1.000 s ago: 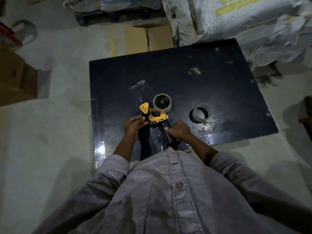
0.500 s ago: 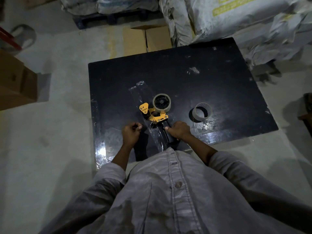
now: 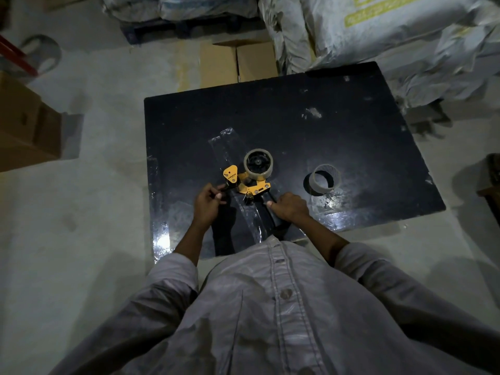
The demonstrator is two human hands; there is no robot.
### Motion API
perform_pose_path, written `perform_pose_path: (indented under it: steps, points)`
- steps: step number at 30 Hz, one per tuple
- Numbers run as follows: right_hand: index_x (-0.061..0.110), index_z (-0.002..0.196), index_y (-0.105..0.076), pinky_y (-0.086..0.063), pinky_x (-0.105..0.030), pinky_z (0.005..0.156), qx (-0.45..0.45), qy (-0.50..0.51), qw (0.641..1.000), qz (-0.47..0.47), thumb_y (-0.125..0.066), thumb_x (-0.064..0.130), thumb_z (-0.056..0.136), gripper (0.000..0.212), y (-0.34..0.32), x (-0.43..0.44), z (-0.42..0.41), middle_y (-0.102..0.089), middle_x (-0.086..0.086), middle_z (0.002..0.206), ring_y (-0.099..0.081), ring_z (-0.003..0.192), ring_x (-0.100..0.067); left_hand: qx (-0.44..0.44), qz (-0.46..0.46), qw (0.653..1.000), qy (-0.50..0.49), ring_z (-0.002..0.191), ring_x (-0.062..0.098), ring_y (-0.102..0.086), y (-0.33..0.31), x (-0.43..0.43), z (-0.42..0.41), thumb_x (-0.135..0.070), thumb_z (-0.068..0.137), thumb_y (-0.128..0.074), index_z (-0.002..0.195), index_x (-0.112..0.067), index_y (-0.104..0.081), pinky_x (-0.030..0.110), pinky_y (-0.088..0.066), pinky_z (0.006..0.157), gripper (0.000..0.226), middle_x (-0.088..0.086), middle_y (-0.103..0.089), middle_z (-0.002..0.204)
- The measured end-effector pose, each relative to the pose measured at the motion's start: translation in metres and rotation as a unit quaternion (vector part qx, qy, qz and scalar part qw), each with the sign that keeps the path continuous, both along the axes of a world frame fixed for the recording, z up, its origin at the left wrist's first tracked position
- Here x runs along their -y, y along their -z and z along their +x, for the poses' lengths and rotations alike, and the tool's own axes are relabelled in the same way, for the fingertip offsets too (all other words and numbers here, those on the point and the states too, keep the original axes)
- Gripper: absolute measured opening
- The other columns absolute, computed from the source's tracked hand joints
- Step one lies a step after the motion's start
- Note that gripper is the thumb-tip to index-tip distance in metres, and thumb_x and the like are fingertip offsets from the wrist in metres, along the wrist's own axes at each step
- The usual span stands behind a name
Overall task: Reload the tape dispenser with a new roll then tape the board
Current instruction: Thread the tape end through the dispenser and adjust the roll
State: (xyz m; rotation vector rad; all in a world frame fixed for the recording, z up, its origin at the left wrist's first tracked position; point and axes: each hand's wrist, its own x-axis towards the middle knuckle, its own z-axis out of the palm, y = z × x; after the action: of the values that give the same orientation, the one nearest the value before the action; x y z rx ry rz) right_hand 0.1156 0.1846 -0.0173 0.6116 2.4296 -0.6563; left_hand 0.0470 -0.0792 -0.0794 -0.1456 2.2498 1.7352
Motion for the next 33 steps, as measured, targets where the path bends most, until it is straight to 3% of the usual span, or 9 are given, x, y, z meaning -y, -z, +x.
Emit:
perform_pose_path:
  steps: [4, 6, 10, 12, 15, 20, 24, 30, 33]
  points:
    - [0.009, 0.129, -0.063, -0.051, -0.041, 0.093, -0.047, 0.027, 0.998, -0.043, -0.066, 0.048, 0.101, 0.048, 0.005, 0.002, 0.002, -0.072, -0.019, 0.126, -0.067, 0.122, -0.040, 0.059, 0.041, 0.996, -0.049, 0.103, 0.028, -0.082, 0.007, -0.001, -0.007, 0.017, 0.101, -0.062, 0.093, -0.006, -0.056, 0.046, -0.066, 0.095, 0.024, 0.014, -0.081, 0.108]
    - [0.009, 0.131, -0.054, -0.049, -0.039, 0.087, -0.074, 0.053, 0.992, -0.082, -0.069, 0.031, 0.099, 0.042, 0.008, 0.006, 0.002, -0.070, -0.019, 0.125, -0.067, 0.120, -0.041, 0.065, 0.040, 0.996, -0.054, 0.101, 0.024, -0.083, 0.005, -0.002, -0.007, 0.017, 0.093, -0.073, 0.098, -0.001, -0.060, 0.041, -0.066, 0.094, 0.023, 0.010, -0.082, 0.100]
    - [0.010, 0.136, -0.039, -0.043, -0.035, 0.080, -0.109, 0.054, 0.984, -0.128, -0.069, 0.013, 0.094, 0.053, 0.009, 0.013, 0.002, -0.062, -0.012, 0.121, -0.067, 0.112, -0.040, 0.048, 0.017, 0.998, -0.047, 0.094, 0.015, -0.082, 0.002, -0.001, -0.004, 0.012, 0.083, -0.087, 0.114, 0.004, -0.060, 0.031, -0.067, 0.086, 0.042, -0.001, -0.082, 0.086]
    - [0.013, 0.141, -0.034, -0.044, -0.034, 0.084, -0.124, 0.052, 0.978, -0.158, -0.077, 0.017, 0.091, 0.066, 0.013, 0.015, 0.002, -0.058, -0.011, 0.131, -0.065, 0.117, -0.035, 0.039, -0.003, 0.999, -0.030, 0.089, 0.012, -0.082, 0.005, -0.002, -0.005, 0.009, 0.081, -0.089, 0.117, -0.002, -0.068, 0.032, -0.067, 0.089, 0.043, -0.004, -0.083, 0.085]
    - [0.018, 0.147, -0.027, -0.045, -0.034, 0.094, -0.135, 0.054, 0.969, -0.198, -0.089, 0.032, 0.087, 0.087, 0.015, 0.019, 0.002, -0.052, -0.012, 0.145, -0.058, 0.125, -0.027, 0.025, -0.039, 0.999, -0.014, 0.098, 0.021, -0.082, 0.011, -0.005, -0.008, 0.008, 0.082, -0.089, 0.112, -0.012, -0.079, 0.044, -0.066, 0.099, 0.037, 0.002, -0.084, 0.098]
    - [0.026, 0.150, -0.023, -0.056, -0.040, 0.098, -0.144, 0.075, 0.959, -0.230, -0.093, 0.055, 0.079, 0.103, 0.021, 0.024, -0.002, -0.057, -0.005, 0.146, -0.062, 0.128, -0.026, 0.028, -0.063, 0.998, -0.013, 0.098, 0.025, -0.080, 0.020, -0.003, -0.008, 0.012, 0.086, -0.084, 0.122, 0.000, -0.080, 0.047, -0.064, 0.103, 0.038, 0.010, -0.083, 0.102]
    - [0.014, 0.156, -0.023, -0.045, -0.024, 0.090, -0.166, 0.041, 0.957, -0.233, -0.090, 0.046, 0.087, 0.102, 0.020, 0.028, -0.005, -0.056, -0.008, 0.151, -0.059, 0.129, -0.021, 0.022, -0.092, 0.995, 0.005, 0.107, 0.021, -0.080, 0.022, -0.002, -0.006, 0.006, 0.088, -0.085, 0.126, -0.005, -0.081, 0.037, -0.063, 0.102, 0.039, 0.008, -0.083, 0.115]
    - [0.012, 0.153, -0.027, -0.044, -0.031, 0.084, -0.173, 0.026, 0.967, -0.186, -0.083, 0.049, 0.093, 0.089, 0.027, 0.027, -0.010, -0.068, -0.011, 0.139, -0.069, 0.123, -0.034, -0.032, -0.136, 0.988, 0.066, 0.083, -0.015, -0.071, 0.020, 0.002, -0.005, 0.008, 0.092, -0.081, 0.118, -0.001, -0.083, 0.030, -0.059, 0.088, 0.028, -0.001, -0.081, 0.101]
    - [0.018, 0.152, -0.029, -0.045, -0.035, 0.077, -0.159, 0.003, 0.979, -0.130, -0.077, 0.063, 0.092, 0.089, 0.023, 0.021, -0.011, -0.074, -0.011, 0.127, -0.072, 0.113, -0.038, -0.062, -0.163, 0.981, 0.084, 0.083, -0.004, -0.073, 0.016, 0.002, -0.006, 0.010, 0.089, -0.081, 0.111, -0.003, -0.086, 0.028, -0.058, 0.081, 0.026, -0.003, -0.081, 0.094]
